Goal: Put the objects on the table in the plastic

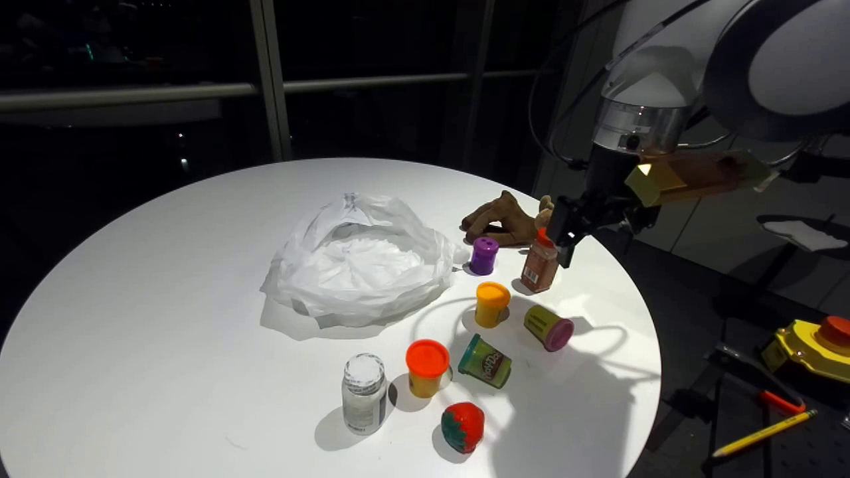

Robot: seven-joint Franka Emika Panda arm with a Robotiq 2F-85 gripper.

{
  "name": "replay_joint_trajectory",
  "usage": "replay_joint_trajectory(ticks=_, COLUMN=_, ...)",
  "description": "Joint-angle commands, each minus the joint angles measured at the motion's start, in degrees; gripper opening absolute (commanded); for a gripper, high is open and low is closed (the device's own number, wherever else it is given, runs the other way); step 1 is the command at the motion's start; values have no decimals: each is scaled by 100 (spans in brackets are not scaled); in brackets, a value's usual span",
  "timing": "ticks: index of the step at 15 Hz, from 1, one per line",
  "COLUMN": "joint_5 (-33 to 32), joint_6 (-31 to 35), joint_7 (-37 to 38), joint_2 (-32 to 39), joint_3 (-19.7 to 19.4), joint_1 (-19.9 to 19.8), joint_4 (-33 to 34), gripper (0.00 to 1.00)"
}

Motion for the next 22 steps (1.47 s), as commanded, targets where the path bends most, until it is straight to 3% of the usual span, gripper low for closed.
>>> replay_joint_trajectory(ticks=1, joint_5=-28, joint_6=489, joint_7=192, joint_2=445, joint_3=-364, joint_1=52, joint_4=318, gripper=100)
replay_joint_trajectory(ticks=7, joint_5=285, joint_6=782, joint_7=-65, joint_2=885, joint_3=-826, joint_1=125, joint_4=796, gripper=100)
replay_joint_trajectory(ticks=13, joint_5=1506, joint_6=736, joint_7=-903, joint_2=1059, joint_3=-679, joint_1=189, joint_4=1031, gripper=100)
replay_joint_trajectory(ticks=21, joint_5=1132, joint_6=777, joint_7=-731, joint_2=1352, joint_3=-1070, joint_1=492, joint_4=1208, gripper=100)
replay_joint_trajectory(ticks=22, joint_5=1185, joint_6=749, joint_7=-777, joint_2=1374, joint_3=-1072, joint_1=502, joint_4=1229, gripper=75)
